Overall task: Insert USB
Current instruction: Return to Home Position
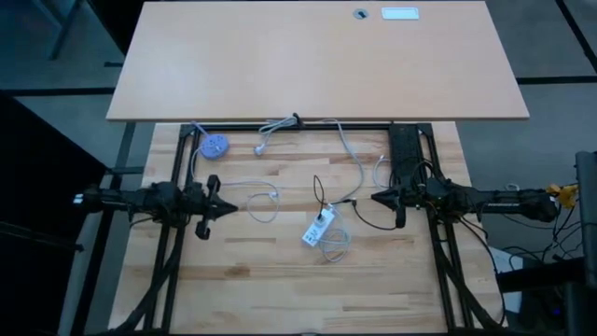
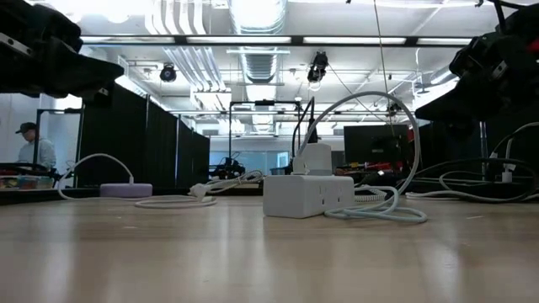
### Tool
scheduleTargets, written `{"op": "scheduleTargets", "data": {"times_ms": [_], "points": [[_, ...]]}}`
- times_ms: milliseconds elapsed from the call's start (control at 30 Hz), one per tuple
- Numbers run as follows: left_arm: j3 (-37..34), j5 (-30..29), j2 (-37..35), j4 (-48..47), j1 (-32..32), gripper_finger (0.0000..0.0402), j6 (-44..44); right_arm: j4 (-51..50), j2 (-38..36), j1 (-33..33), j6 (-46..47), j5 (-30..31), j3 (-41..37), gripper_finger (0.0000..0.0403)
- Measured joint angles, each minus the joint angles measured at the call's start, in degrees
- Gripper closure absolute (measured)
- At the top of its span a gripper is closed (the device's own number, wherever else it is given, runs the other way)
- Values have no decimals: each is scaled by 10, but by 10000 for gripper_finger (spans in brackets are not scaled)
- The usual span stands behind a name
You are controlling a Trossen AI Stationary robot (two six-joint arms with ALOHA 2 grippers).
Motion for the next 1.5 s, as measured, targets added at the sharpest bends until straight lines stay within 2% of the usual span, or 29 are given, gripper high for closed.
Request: {"op": "scheduleTargets", "data": {"times_ms": [733,1000,1067,1200,1367,1500], "points": [[0,0,37,0,0,397,0,0,-2,0,0,0,0,403],[0,0,46,0,0,397,0,0,-114,0,0,1,0,403],[0,0,49,0,0,397,0,4,-122,0,0,0,0,403],[0,1,53,0,0,397,0,10,-122,19,0,2,0,403],[0,1,57,0,0,397,0,11,-122,73,0,1,0,403],[0,1,62,0,0,397,0,10,-122,85,0,1,0,403]]}}
